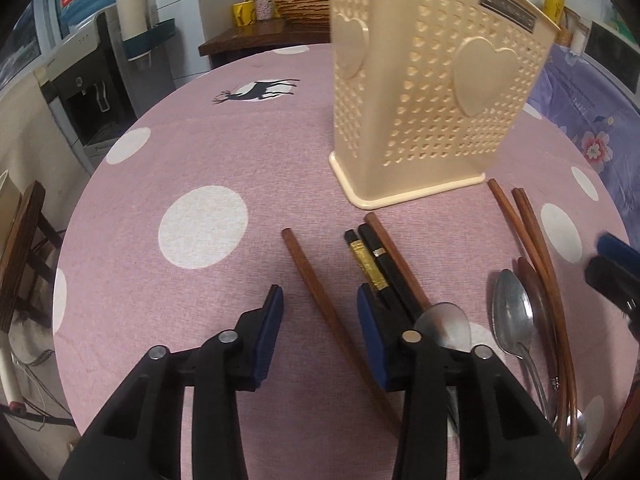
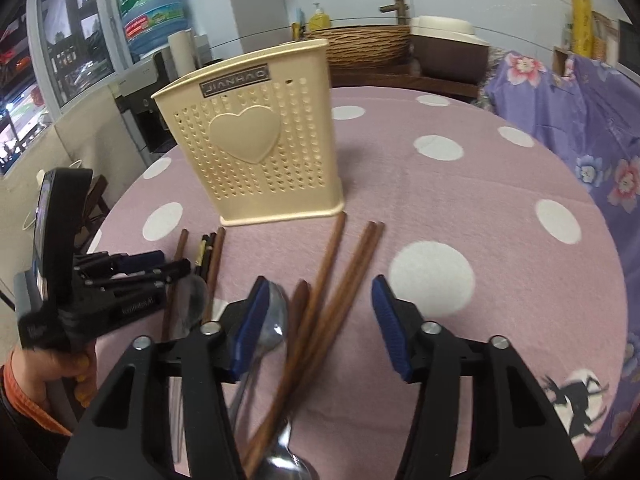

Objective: Organize utensils
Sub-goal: 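Close the right tool on a wooden chopstick while the left tool grasps another wooden chopstick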

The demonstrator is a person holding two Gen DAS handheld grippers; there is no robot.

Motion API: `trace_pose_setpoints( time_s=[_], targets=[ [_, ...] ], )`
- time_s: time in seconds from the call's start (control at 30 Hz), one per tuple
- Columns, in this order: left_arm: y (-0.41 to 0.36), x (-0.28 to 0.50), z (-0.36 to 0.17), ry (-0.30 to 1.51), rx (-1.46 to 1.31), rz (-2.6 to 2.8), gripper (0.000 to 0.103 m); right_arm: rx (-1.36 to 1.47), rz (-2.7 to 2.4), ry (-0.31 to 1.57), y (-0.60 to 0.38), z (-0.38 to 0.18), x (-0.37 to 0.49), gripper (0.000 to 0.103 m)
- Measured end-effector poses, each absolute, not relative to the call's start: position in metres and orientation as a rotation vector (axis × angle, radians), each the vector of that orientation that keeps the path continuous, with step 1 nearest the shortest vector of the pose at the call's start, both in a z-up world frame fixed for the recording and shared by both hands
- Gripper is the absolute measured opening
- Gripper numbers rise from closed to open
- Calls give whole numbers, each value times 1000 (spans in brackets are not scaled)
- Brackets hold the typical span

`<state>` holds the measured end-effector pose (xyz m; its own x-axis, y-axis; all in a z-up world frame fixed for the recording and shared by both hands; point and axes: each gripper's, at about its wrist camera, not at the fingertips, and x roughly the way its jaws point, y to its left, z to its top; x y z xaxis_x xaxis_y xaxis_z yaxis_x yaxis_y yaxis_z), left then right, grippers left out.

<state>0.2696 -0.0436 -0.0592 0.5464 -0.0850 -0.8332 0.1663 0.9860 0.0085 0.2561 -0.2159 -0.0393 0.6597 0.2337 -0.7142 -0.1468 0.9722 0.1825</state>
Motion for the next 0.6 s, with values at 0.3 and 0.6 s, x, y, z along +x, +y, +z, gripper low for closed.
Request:
trace_pose_setpoints(
  time_s=[0.3, 0.6],
  targets=[
    [-41, 268, -58, 981, 77, -179, 23, 96, 201, 929, -200, -60, 310, 26],
    [-43, 269, -58, 993, 64, -177, 22, 117, 150, 1015, -197, -77, 329, 25]
  ],
)
